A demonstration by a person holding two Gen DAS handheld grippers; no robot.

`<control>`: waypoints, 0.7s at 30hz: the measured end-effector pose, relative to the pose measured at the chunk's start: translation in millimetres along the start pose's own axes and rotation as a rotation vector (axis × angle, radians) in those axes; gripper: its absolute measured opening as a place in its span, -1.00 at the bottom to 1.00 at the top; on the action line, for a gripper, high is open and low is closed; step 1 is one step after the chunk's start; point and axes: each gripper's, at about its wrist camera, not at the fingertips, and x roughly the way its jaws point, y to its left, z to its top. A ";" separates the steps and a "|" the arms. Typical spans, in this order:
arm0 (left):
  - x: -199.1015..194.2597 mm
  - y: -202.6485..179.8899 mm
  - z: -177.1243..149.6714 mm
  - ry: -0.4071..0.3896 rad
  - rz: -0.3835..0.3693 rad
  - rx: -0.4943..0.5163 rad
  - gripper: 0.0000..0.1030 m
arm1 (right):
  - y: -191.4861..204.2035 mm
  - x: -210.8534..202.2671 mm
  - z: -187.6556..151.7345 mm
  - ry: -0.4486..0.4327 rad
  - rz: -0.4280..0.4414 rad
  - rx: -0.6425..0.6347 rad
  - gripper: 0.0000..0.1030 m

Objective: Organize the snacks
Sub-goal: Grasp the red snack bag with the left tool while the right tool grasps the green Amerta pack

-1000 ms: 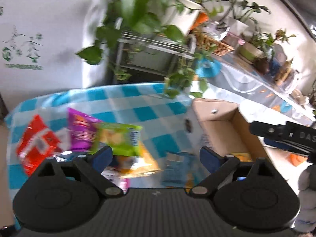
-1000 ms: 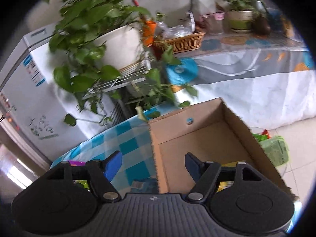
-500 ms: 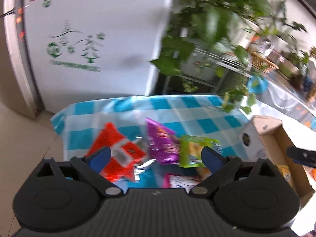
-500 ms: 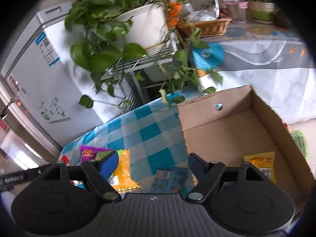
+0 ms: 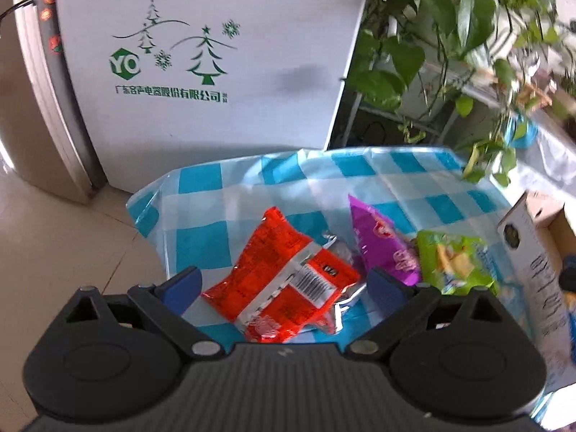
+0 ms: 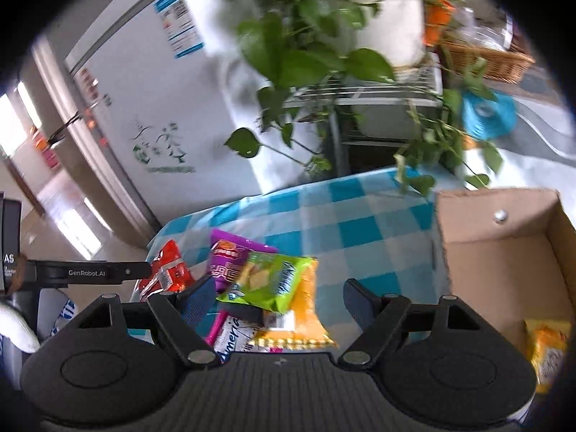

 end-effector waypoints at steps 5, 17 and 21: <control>15.3 2.7 -1.0 0.030 -0.012 0.071 0.88 | 7.0 24.9 6.5 0.020 -0.001 -0.038 0.62; 36.8 7.4 -4.2 0.058 -0.071 0.300 0.86 | 15.5 71.9 23.9 0.041 0.060 -0.092 0.62; 43.5 8.3 -5.0 0.070 -0.102 0.304 0.86 | 15.6 89.0 29.6 0.051 0.058 -0.124 0.61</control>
